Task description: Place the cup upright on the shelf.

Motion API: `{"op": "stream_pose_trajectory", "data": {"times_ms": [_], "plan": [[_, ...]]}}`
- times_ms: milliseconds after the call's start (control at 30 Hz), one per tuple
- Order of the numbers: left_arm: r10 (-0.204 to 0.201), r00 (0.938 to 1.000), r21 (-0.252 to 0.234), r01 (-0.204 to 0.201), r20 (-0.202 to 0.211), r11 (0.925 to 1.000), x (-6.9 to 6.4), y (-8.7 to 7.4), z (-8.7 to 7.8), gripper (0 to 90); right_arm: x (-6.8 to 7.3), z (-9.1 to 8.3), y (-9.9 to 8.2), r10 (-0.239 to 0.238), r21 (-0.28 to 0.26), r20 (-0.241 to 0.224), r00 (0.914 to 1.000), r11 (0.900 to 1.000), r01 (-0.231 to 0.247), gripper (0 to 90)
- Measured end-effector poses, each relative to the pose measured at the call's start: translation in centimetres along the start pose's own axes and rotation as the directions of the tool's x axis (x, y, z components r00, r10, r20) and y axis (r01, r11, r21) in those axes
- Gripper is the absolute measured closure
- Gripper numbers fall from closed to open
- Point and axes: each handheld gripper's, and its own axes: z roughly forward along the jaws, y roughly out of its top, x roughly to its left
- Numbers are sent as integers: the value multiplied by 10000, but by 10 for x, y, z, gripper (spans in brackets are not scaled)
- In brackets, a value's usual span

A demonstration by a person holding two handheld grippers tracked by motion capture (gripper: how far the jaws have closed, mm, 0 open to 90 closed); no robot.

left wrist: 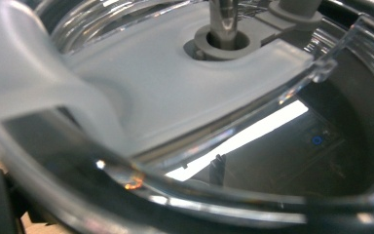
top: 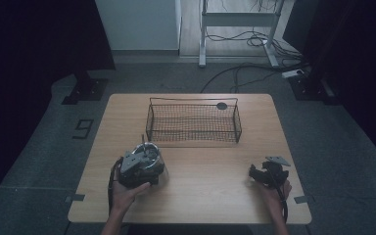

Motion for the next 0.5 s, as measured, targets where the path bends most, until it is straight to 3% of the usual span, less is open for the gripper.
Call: {"op": "stream_pose_trajectory", "data": {"times_ms": [167,333,500], "plan": [[108,9999,-72,-108,13,9999,-3,6,-5,36,0,0,0,1,-1,0,10000,10000,-1,130],[-43,10000,-129,44,26,9999,0,11,-9,36,0,0,0,5,-5,2,10000,10000,-5,130],[-592,9982,-280,590,-57,9979,8,20,-13,36,0,0,0,0,15,8,10000,10000,0,130]]}}
